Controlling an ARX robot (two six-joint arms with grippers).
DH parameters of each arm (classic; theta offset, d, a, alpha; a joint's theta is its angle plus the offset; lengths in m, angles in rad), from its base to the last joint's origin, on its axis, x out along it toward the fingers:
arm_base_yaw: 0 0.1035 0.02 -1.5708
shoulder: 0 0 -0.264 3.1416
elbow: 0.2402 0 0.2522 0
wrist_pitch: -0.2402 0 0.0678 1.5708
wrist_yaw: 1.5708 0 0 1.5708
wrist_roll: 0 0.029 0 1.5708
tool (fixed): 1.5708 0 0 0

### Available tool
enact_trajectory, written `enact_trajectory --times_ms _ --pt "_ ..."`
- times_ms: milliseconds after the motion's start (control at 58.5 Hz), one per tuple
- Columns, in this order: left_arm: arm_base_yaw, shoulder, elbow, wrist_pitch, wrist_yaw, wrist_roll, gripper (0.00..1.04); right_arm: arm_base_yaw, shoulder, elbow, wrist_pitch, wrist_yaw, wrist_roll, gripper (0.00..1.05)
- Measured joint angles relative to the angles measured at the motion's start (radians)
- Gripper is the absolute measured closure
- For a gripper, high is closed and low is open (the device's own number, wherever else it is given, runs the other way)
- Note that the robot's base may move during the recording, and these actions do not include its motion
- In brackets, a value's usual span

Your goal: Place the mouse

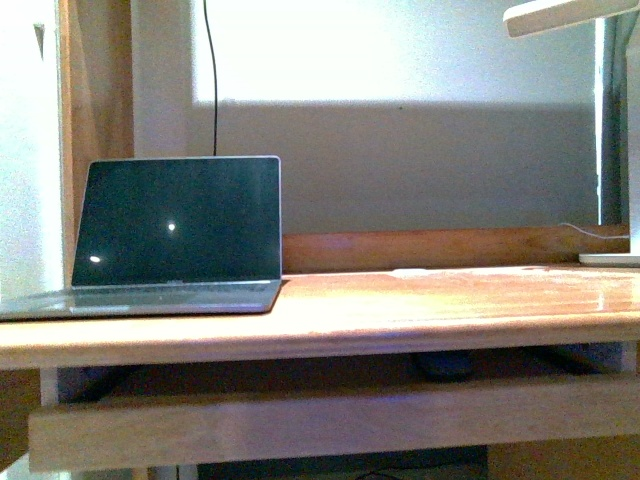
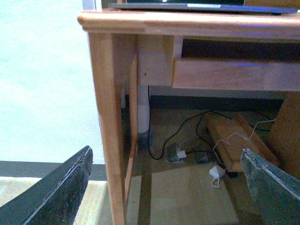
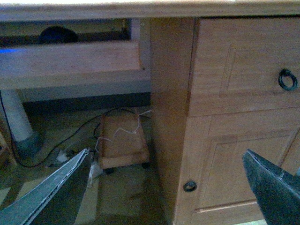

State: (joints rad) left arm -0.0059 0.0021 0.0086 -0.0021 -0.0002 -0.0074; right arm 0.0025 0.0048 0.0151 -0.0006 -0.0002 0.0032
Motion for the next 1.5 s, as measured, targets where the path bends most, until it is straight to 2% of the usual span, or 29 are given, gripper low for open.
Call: enact_trajectory --times_ms 239,273,308,359,444,530,632,752,871,974,1025,1179,1504 --pt "0.000 0.000 0.000 0.000 0.000 0.000 0.08 0.000 0.000 0.000 0.000 0.000 0.000 0.07" --pt "-0.003 0.010 0.007 -0.014 -0.013 -0.014 0.08 0.000 0.000 0.000 0.000 0.000 0.000 0.07" --pt "-0.008 0.059 0.039 -0.100 -0.051 -0.059 0.08 0.000 0.000 0.000 0.000 0.000 0.000 0.07" --pt "-0.016 0.134 0.058 -0.117 -0.074 -0.090 0.08 0.000 0.000 0.000 0.000 0.001 0.000 0.07" --pt "-0.027 0.303 0.062 -0.007 -0.043 -0.067 0.08 0.000 0.000 0.000 0.000 0.000 0.000 0.07" --pt "0.004 0.532 0.074 0.203 0.019 0.020 0.08 0.000 0.000 0.000 0.000 0.000 0.000 0.07" --pt "0.035 0.805 0.111 0.449 0.027 0.133 0.08 0.000 0.000 0.000 0.000 0.000 0.000 0.07" --pt "0.037 1.205 0.187 0.783 0.022 0.340 0.08 0.000 0.000 0.000 0.000 0.000 0.000 0.07" --pt "0.024 1.484 0.267 1.003 0.018 0.541 0.08 0.000 0.000 0.000 0.000 0.000 0.000 0.07" --pt "-0.005 1.653 0.333 1.145 0.045 0.702 0.08 0.000 0.000 0.000 0.000 0.000 0.000 0.07" --pt "-0.037 1.737 0.384 1.223 0.079 0.841 0.08 0.000 0.000 0.000 0.000 0.000 0.000 0.07" --pt "-0.079 1.826 0.462 1.271 0.127 1.023 0.08 0.000 0.000 0.000 0.000 0.000 0.000 0.07" --pt "-0.082 1.950 0.620 1.213 0.159 1.162 0.08 0.000 0.000 0.000 0.000 0.000 0.000 0.07"
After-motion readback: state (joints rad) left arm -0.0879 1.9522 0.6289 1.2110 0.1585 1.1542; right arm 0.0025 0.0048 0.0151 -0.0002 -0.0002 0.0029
